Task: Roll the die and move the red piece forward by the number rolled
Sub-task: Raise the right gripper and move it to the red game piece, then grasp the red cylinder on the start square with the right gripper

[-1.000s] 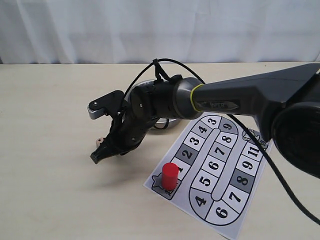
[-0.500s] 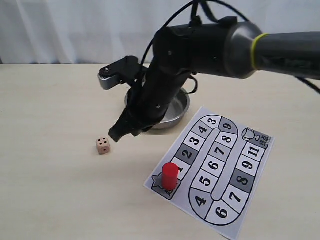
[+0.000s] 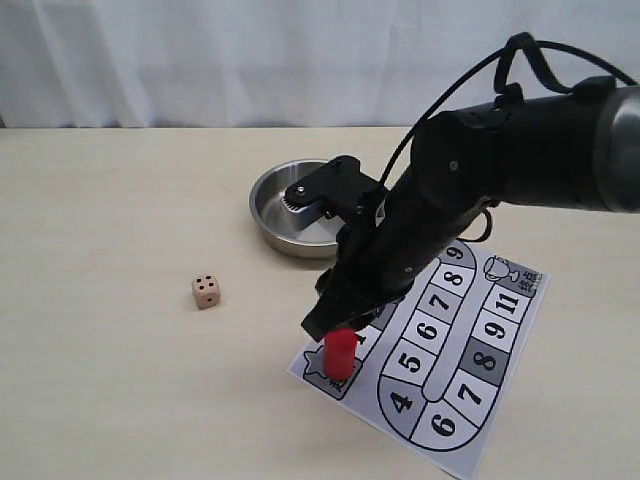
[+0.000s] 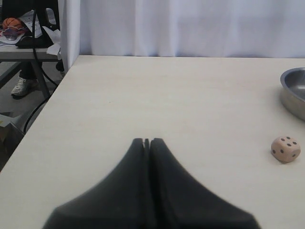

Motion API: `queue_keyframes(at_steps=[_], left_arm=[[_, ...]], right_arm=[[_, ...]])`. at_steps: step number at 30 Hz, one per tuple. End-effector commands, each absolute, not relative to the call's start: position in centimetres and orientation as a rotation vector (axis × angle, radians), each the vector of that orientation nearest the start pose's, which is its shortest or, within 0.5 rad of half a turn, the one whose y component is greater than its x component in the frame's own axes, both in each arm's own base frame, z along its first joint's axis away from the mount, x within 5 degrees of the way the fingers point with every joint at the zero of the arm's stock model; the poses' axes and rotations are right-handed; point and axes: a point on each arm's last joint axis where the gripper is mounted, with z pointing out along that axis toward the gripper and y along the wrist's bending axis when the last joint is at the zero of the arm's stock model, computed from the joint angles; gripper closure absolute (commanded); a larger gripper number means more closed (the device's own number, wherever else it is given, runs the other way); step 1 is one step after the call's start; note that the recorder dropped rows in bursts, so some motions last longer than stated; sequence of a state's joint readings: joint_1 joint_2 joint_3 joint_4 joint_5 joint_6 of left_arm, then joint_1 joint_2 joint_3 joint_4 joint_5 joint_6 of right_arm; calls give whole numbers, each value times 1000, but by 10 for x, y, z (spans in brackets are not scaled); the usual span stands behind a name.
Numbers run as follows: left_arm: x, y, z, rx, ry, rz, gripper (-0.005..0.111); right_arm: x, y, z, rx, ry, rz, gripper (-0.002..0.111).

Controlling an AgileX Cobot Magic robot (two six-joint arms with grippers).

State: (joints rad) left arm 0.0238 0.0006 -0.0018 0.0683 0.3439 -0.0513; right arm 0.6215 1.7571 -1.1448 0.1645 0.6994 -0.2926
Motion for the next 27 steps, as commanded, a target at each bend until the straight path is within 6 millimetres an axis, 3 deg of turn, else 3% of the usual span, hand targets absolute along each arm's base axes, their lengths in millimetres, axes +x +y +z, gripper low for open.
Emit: queue_keyframes(at_steps=[1,4,18,27], left_arm=[[54,3,183,-31,1813,41,107],[54,3,183,-31,1813,41,107],[54,3,183,-31,1813,41,107],[54,3,183,-31,1813,41,107]], right_arm=[[280,214,196,-1104,2584,302,34],[280,215,190,-1139,2589,294,28],[287,219,150,-1163,2665,268,29],[290,220,143,-1135,2672,266,37]])
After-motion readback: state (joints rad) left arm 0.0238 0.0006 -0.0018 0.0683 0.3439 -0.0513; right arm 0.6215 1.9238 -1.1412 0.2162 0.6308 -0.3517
